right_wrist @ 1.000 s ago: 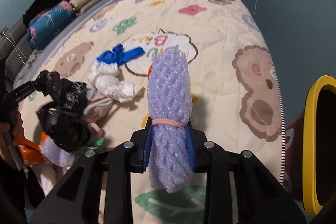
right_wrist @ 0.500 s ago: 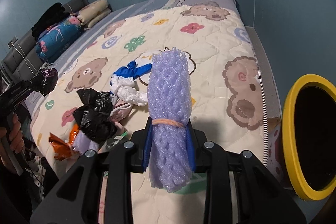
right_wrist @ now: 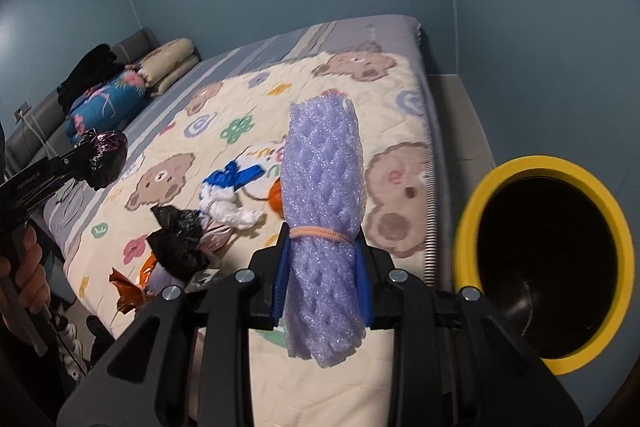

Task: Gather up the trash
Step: 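Carry both items over the yellow bin and open both tools to drop them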

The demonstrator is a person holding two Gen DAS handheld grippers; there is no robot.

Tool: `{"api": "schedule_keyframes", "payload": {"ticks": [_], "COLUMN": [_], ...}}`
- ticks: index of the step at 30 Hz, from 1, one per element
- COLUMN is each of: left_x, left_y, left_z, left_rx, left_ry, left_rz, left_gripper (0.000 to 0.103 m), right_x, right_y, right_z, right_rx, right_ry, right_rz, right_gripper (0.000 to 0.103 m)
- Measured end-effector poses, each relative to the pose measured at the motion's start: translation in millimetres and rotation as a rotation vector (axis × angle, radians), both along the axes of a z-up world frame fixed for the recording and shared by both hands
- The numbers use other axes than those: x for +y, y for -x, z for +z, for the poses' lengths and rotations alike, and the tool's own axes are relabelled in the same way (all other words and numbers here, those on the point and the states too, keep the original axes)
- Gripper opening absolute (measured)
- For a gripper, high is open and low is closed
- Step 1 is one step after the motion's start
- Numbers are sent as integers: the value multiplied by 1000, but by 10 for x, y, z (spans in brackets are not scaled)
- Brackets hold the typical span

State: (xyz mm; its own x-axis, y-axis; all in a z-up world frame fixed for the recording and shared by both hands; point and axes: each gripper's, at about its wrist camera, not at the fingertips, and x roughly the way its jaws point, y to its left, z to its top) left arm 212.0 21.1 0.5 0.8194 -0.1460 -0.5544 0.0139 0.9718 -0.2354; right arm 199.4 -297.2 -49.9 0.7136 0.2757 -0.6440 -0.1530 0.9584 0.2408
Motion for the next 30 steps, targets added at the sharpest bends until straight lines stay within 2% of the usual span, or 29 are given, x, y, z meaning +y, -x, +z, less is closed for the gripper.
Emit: {"api": "schedule_keyframes", "payload": {"ticks": [11,20,30], "left_x": [-1053,-1738,-2415], "left_y": [-319,-506,-656], "left_z": [21,-18,-216], "left_rx": [19,31,69], "left_ry": [13,11,29], "left_rz": [-209,-330,-445], "left_gripper": [27,27,27], "right_x": [-855,-1456,-1959], "right_y": [21,55,27], "right_z": [62,100,69], "right_rx": [-4,-17,-20], "right_ry": [-33,-36,-37], "right_rz": [-150,-262,-354], "right_gripper": [27,27,27]}}
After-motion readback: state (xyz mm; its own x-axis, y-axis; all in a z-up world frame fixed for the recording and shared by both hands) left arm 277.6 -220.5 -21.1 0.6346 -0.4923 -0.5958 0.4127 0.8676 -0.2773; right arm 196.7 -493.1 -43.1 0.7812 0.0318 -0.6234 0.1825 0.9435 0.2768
